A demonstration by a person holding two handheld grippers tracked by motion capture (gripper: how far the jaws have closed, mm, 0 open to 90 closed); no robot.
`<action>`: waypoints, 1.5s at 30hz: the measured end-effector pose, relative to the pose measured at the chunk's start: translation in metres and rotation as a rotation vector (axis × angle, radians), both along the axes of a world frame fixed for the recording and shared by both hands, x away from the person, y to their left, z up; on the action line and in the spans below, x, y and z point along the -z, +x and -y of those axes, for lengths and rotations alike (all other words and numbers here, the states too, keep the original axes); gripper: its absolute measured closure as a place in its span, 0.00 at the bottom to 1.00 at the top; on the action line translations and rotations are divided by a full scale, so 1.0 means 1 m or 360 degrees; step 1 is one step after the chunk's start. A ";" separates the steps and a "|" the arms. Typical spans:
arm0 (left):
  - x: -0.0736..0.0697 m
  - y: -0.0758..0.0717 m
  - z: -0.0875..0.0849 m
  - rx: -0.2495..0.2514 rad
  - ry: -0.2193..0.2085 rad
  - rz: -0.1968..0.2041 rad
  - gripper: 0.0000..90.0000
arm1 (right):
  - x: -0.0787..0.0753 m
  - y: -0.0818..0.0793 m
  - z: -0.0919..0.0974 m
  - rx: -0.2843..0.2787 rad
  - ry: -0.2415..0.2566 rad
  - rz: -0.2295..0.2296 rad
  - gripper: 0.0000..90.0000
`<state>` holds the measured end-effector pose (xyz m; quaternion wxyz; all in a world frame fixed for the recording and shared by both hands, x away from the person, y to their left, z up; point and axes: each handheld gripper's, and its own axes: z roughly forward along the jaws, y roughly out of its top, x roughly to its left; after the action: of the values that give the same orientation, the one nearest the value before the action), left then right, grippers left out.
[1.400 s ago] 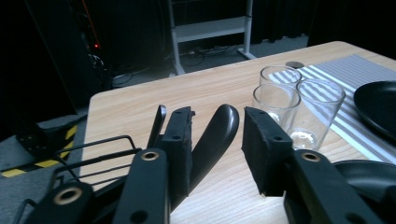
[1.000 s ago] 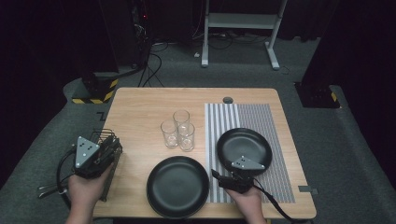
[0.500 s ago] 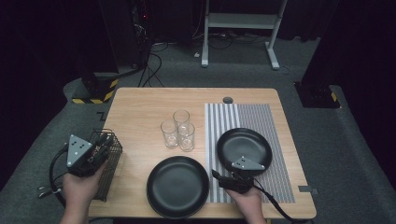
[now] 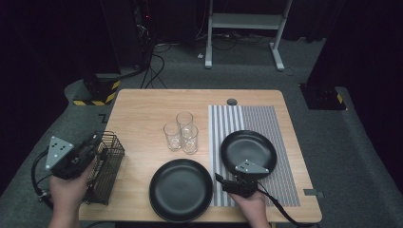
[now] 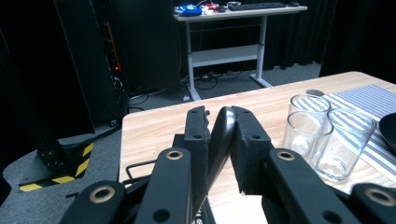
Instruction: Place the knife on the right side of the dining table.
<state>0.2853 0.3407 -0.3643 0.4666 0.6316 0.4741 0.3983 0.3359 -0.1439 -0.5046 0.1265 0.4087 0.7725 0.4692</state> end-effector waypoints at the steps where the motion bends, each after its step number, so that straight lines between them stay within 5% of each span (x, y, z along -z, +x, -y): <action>1: 0.000 0.000 -0.002 -0.0004 -0.0007 0.0002 0.86 | 0.000 0.000 0.000 0.0000 -0.0001 0.0000 0.33; 22: -0.004 -0.003 -0.021 -0.0134 -0.0058 0.0051 0.89 | 0.000 -0.002 0.002 0.0013 0.0024 0.0002 0.34; 30: -0.007 -0.003 -0.021 -0.0197 0.0022 0.0072 0.92 | 0.001 -0.001 0.002 0.0014 0.0022 0.0002 0.34; 45: -0.008 -0.005 -0.018 -0.0168 -0.0080 0.0134 0.93 | 0.001 -0.001 0.003 0.0013 0.0035 0.0001 0.35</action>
<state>0.2808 0.3588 -0.3565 0.4801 0.5766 0.4965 0.4365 0.3345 -0.1469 -0.5057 0.1242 0.4131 0.7657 0.4771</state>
